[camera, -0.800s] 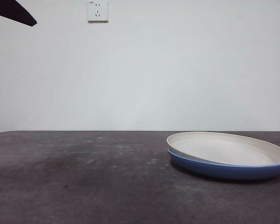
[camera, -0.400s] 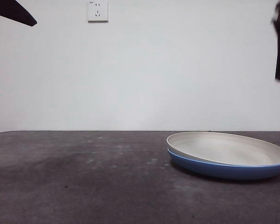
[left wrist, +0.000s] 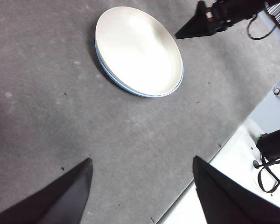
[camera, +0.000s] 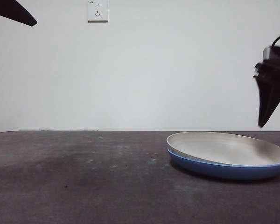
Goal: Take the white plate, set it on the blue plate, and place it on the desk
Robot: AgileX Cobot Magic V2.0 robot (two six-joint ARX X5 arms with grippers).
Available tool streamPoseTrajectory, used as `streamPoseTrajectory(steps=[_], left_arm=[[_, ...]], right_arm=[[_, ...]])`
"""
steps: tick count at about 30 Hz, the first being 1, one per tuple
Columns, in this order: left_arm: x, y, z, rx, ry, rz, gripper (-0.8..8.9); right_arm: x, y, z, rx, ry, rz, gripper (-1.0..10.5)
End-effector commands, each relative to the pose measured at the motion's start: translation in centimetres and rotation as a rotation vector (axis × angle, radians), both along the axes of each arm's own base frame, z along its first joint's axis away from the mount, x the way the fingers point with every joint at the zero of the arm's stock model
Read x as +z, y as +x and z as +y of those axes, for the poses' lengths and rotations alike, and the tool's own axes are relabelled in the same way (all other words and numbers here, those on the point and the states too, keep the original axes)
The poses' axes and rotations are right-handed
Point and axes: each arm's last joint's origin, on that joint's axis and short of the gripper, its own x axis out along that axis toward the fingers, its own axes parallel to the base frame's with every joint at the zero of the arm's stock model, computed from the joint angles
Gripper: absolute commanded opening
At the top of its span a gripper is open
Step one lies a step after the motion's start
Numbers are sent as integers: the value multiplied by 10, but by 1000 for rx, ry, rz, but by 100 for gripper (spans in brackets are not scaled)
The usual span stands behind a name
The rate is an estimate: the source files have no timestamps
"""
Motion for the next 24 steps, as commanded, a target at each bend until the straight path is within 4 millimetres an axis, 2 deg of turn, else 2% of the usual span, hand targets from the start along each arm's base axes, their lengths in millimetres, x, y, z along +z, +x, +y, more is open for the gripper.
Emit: streamPoseTrajectory(steps=[1, 5, 8, 13, 22, 24], left_arm=[[2, 1, -2, -17, -2, -19, 339], [2, 1, -2, -17, -2, -19, 339], [2, 1, -2, -17, -2, -19, 339], [2, 1, -2, -16, -2, -18, 339], [2, 1, -2, -15, -3, -16, 339], [2, 1, -2, -15, -3, -16, 339]], right_arm=[[-14, 10, 0, 11, 5, 25, 412], [-27, 17, 1, 16, 17, 51, 404], [-34, 22, 1, 16, 18, 52, 301], [-41, 25, 1, 14, 20, 65, 199], [-43, 26, -1, -4, 14, 65, 17], [-43, 27, -1, -10, 16, 67, 8]])
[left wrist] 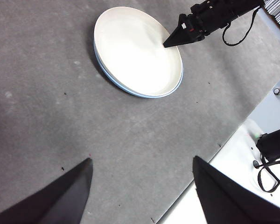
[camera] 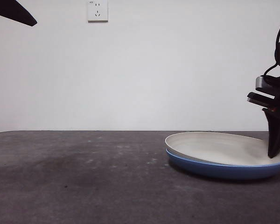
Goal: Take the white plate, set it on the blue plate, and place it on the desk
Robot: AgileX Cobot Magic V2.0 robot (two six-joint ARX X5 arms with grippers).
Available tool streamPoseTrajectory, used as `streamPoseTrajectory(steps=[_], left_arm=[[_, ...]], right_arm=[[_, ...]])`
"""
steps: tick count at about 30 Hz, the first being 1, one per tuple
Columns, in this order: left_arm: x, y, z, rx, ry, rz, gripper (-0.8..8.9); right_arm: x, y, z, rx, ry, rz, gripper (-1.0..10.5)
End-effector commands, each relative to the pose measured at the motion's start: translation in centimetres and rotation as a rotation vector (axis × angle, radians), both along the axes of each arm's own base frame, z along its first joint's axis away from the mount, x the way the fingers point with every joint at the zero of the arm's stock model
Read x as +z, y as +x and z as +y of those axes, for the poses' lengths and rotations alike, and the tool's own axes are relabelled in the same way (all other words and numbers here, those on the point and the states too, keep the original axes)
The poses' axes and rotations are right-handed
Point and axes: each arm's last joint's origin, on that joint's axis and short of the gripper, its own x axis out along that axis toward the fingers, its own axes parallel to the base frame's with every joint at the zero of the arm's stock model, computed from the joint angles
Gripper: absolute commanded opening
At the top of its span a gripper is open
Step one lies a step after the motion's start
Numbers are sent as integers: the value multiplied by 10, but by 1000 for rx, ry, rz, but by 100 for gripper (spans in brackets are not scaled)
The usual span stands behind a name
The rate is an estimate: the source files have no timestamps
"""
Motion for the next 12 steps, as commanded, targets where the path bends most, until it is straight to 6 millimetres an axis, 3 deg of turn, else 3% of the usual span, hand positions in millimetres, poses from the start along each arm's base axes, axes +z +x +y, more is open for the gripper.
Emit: streamPoseTrajectory(steps=[1, 8, 12], left_arm=[[2, 1, -2, -15, -3, -16, 339], [2, 1, -2, -15, -3, -15, 339], [2, 1, -2, -15, -3, -15, 339]], right_arm=[[-3, 3, -1, -16, 1, 8, 8], [0, 3, -5, -47, -1, 3, 8], [12, 2, -5, -55, 21, -45, 8]])
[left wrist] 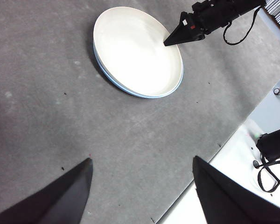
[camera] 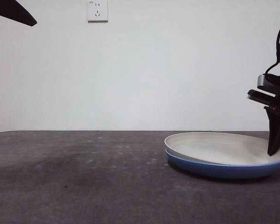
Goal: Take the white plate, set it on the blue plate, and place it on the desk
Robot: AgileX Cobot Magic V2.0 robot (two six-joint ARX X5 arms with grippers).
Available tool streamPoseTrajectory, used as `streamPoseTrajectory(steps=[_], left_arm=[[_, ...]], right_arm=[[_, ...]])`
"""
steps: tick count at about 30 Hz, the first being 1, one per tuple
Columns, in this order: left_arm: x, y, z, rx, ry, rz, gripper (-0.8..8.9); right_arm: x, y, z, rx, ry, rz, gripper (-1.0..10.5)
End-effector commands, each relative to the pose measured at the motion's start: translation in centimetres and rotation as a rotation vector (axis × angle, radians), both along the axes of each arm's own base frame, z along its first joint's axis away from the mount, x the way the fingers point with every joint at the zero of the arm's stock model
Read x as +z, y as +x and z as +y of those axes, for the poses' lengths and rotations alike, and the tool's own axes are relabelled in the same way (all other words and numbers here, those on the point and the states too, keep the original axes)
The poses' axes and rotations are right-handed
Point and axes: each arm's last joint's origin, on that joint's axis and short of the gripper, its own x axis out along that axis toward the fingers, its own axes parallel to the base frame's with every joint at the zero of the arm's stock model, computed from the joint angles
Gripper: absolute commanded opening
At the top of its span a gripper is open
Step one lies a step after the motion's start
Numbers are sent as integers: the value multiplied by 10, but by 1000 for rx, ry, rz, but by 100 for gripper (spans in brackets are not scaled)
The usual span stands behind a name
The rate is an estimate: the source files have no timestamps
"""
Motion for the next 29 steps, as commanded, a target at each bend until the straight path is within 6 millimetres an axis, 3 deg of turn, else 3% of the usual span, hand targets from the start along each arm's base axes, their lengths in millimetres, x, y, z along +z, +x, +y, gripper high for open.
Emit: streamPoseTrajectory(steps=[1, 12, 23, 29], left_arm=[[2, 1, -2, -15, -3, -15, 339], [2, 1, -2, -15, -3, -17, 339], [2, 1, -2, -15, -3, -16, 339], [2, 1, -2, -15, -3, -16, 339]], right_arm=[[13, 1, 0, -21, 13, -58, 8], [63, -11, 14, -15, 138, -256, 8], [72, -10, 65, 55, 172, -306, 8], [62, 0, 93, 83, 168, -283, 8]])
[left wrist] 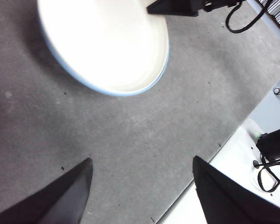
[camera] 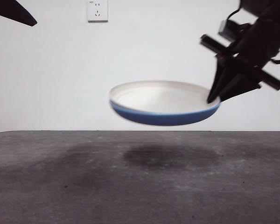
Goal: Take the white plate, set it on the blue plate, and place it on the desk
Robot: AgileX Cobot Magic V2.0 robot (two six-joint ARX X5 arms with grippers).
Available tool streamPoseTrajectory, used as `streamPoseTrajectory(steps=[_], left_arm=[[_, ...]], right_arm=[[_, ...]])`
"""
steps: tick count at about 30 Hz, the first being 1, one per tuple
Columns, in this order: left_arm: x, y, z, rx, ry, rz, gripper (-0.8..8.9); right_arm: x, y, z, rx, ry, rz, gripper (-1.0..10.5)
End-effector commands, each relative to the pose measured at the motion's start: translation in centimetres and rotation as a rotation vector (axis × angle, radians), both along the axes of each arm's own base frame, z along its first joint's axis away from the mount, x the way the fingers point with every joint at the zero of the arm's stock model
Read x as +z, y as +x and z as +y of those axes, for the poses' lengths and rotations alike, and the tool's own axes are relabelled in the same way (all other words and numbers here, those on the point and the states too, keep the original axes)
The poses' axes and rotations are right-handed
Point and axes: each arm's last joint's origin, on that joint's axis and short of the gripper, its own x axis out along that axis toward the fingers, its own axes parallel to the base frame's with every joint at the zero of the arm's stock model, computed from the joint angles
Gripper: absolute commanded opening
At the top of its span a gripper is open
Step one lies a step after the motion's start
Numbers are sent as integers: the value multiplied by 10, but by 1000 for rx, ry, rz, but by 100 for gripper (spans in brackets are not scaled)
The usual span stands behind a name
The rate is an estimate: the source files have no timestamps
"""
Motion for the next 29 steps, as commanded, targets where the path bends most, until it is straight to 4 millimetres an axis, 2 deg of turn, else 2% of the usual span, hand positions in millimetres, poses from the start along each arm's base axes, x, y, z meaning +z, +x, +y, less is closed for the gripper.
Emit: streamPoseTrajectory(steps=[1, 9, 17, 24, 26, 29], left_arm=[[2, 1, -2, -15, -4, -16, 339], [2, 1, -2, -15, -3, -16, 339], [2, 1, -2, -15, -3, -15, 339], [1, 0, -1, -15, 2, -6, 340], [1, 0, -1, -15, 5, 0, 340], [1, 0, -1, -15, 7, 5, 340]], right_arm=[[-5, 11, 13, -12, 4, 16, 8], [-36, 31, 37, 2, -3, 90, 8], [-67, 40, 45, 4, -23, 172, 8], [-73, 41, 46, 5, -29, 188, 15], [-73, 40, 46, 5, -33, 196, 72], [-74, 39, 46, 7, -38, 211, 214]])
